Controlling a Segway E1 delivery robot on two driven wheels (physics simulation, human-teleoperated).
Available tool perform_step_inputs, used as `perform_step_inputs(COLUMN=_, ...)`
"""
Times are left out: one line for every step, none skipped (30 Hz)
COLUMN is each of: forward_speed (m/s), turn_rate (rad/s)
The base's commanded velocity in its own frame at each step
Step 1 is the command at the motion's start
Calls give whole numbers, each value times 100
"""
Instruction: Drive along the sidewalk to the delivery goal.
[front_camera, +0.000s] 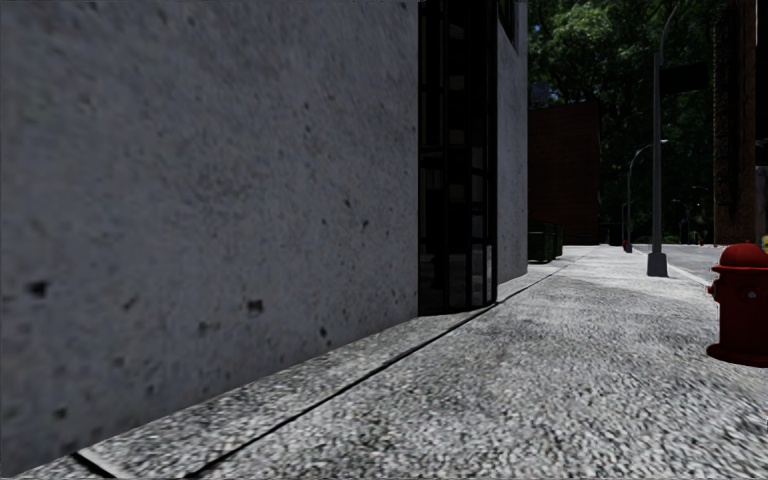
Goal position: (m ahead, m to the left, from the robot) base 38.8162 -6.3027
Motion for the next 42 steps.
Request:
perform_step_inputs(forward_speed=166, turn_rate=-60)
perform_step_inputs(forward_speed=166, turn_rate=-60)
perform_step_inputs(forward_speed=166, turn_rate=-60)
perform_step_inputs(forward_speed=166, turn_rate=-60)
perform_step_inputs(forward_speed=166, turn_rate=-60)
perform_step_inputs(forward_speed=166, turn_rate=-60)
perform_step_inputs(forward_speed=166, turn_rate=-60)
perform_step_inputs(forward_speed=166, turn_rate=-60)
perform_step_inputs(forward_speed=166, turn_rate=-60)
perform_step_inputs(forward_speed=166, turn_rate=-60)
perform_step_inputs(forward_speed=166, turn_rate=-60)
perform_step_inputs(forward_speed=172, turn_rate=-60)
perform_step_inputs(forward_speed=200, turn_rate=-60)
perform_step_inputs(forward_speed=200, turn_rate=-60)
perform_step_inputs(forward_speed=200, turn_rate=-60)
perform_step_inputs(forward_speed=200, turn_rate=-60)
perform_step_inputs(forward_speed=200, turn_rate=-60)
perform_step_inputs(forward_speed=200, turn_rate=-60)
perform_step_inputs(forward_speed=200, turn_rate=-60)
perform_step_inputs(forward_speed=200, turn_rate=-60)
perform_step_inputs(forward_speed=200, turn_rate=-60)
perform_step_inputs(forward_speed=200, turn_rate=-60)
perform_step_inputs(forward_speed=200, turn_rate=-60)
perform_step_inputs(forward_speed=200, turn_rate=-60)
perform_step_inputs(forward_speed=200, turn_rate=-60)
perform_step_inputs(forward_speed=200, turn_rate=-60)
perform_step_inputs(forward_speed=200, turn_rate=-60)
perform_step_inputs(forward_speed=200, turn_rate=-58)
perform_step_inputs(forward_speed=200, turn_rate=-54)
perform_step_inputs(forward_speed=200, turn_rate=-54)
perform_step_inputs(forward_speed=200, turn_rate=-39)
perform_step_inputs(forward_speed=200, turn_rate=0)
perform_step_inputs(forward_speed=200, turn_rate=0)
perform_step_inputs(forward_speed=200, turn_rate=0)
perform_step_inputs(forward_speed=200, turn_rate=0)
perform_step_inputs(forward_speed=200, turn_rate=0)
perform_step_inputs(forward_speed=200, turn_rate=0)
perform_step_inputs(forward_speed=200, turn_rate=0)
perform_step_inputs(forward_speed=200, turn_rate=0)
perform_step_inputs(forward_speed=200, turn_rate=0)
perform_step_inputs(forward_speed=200, turn_rate=0)
perform_step_inputs(forward_speed=200, turn_rate=0)
